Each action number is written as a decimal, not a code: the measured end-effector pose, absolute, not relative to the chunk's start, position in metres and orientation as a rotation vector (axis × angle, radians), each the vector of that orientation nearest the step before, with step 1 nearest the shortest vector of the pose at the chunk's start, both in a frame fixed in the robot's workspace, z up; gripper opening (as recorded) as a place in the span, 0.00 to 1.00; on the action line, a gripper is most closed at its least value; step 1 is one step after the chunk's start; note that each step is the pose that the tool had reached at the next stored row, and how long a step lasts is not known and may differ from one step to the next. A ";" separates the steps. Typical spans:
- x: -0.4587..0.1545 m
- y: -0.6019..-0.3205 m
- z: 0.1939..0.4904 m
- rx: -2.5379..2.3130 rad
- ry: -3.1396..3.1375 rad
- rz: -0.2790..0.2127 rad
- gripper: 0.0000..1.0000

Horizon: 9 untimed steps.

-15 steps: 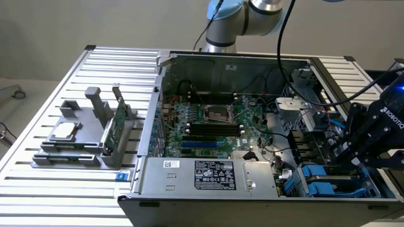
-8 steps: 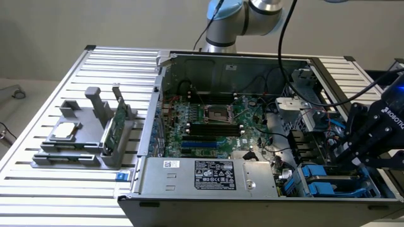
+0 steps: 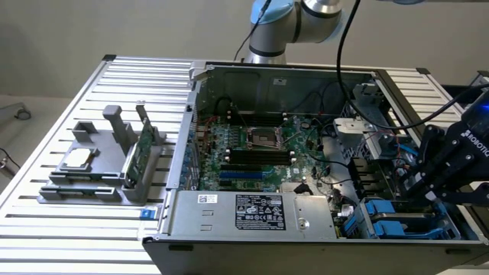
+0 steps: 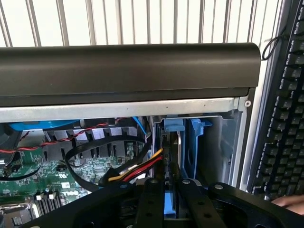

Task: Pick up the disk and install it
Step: 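Insert the first disk wire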

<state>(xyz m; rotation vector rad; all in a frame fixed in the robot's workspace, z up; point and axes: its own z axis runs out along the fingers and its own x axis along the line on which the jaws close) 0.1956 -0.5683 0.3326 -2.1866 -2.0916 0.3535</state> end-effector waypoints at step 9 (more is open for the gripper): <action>0.197 -0.568 0.333 -2.180 -2.087 0.363 0.17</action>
